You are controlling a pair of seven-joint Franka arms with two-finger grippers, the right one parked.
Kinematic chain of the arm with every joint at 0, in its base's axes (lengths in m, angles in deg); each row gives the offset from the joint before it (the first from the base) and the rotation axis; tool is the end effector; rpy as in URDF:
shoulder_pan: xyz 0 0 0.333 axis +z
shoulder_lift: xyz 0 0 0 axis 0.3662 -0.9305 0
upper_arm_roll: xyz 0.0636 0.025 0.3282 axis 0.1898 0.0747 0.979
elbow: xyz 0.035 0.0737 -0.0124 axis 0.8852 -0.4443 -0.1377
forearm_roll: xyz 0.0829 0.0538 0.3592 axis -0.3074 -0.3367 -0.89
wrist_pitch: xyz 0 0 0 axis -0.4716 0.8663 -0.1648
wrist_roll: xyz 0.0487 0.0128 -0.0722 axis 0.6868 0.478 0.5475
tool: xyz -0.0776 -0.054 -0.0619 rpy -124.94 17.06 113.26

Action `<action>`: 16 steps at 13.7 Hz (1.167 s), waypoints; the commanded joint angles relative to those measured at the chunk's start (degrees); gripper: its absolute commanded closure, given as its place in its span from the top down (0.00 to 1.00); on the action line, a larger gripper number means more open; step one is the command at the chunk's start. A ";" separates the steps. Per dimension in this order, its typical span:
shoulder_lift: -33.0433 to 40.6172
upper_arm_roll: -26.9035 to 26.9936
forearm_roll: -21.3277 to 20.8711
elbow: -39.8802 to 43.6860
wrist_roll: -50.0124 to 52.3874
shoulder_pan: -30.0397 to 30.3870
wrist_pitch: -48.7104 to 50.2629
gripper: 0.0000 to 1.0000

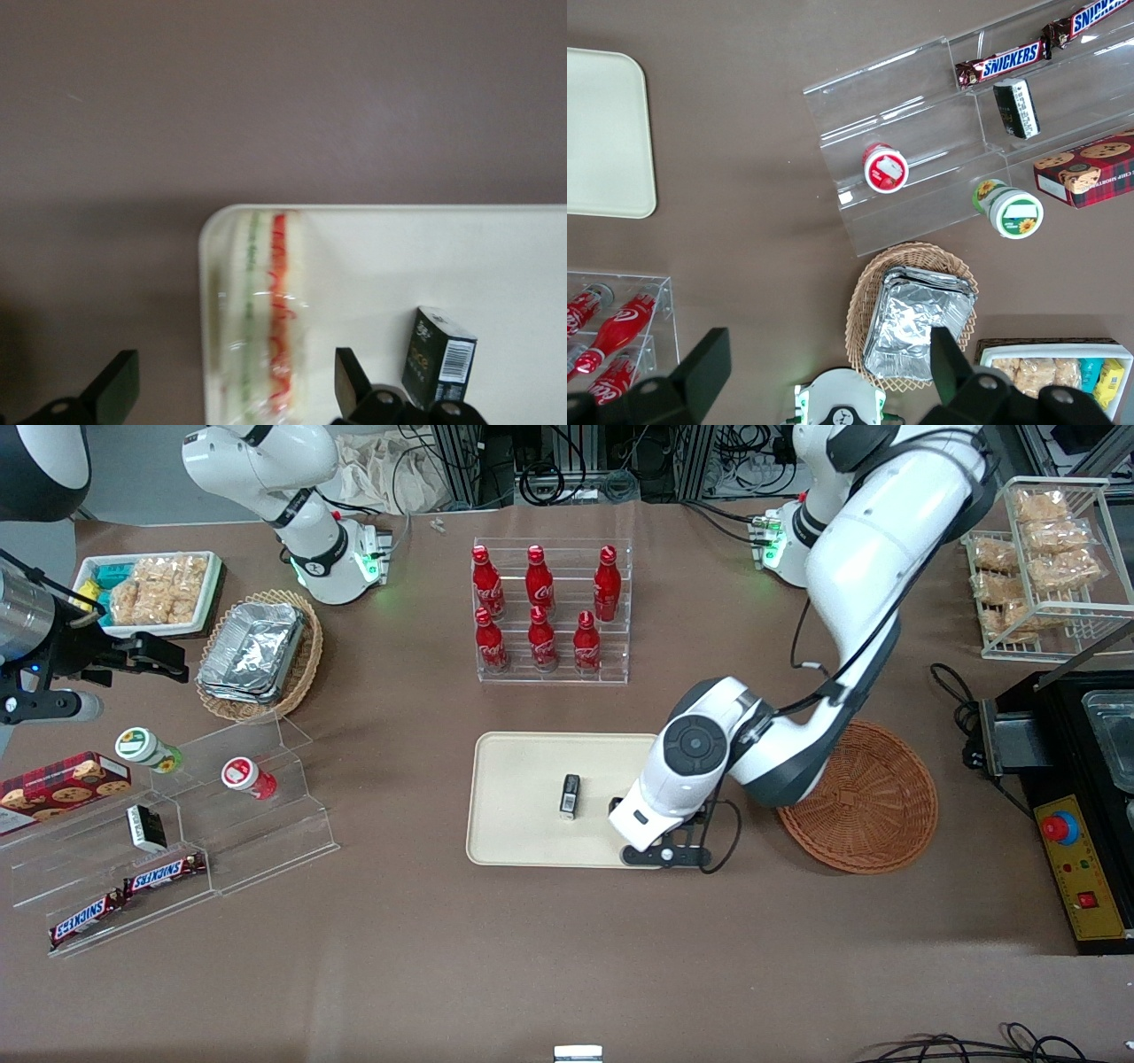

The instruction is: Place sandwich from basket to tray

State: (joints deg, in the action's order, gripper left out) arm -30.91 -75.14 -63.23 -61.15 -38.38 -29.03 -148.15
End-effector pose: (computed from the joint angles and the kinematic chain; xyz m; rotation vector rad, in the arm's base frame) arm 0.6267 -0.3671 0.3436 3.1132 -0.0247 0.0744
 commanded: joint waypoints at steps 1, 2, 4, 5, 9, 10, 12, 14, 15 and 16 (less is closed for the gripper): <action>9.95 0.50 -0.24 -3.02 0.43 3.14 8.04 1.00; 13.29 0.41 -0.07 -4.86 0.35 4.89 9.19 1.00; 20.05 0.23 2.28 -10.03 0.17 8.41 9.12 1.00; 22.96 0.23 5.96 -12.23 -0.53 11.12 9.29 1.00; 34.57 0.32 14.08 -21.56 -11.59 20.53 8.85 1.00; 36.33 0.32 14.17 -22.62 -14.39 21.68 9.03 1.00; 38.28 0.41 16.18 -24.03 -20.72 25.28 9.12 1.00; 38.37 0.41 18.47 -23.34 -28.96 28.53 9.47 1.00; 38.28 0.41 19.00 -22.72 -31.53 29.25 9.99 1.00; 37.85 0.49 19.00 -21.06 -32.43 29.34 12.17 1.00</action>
State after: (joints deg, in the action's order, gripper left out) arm 5.91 -74.34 -45.82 -82.82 -66.84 -0.96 -137.96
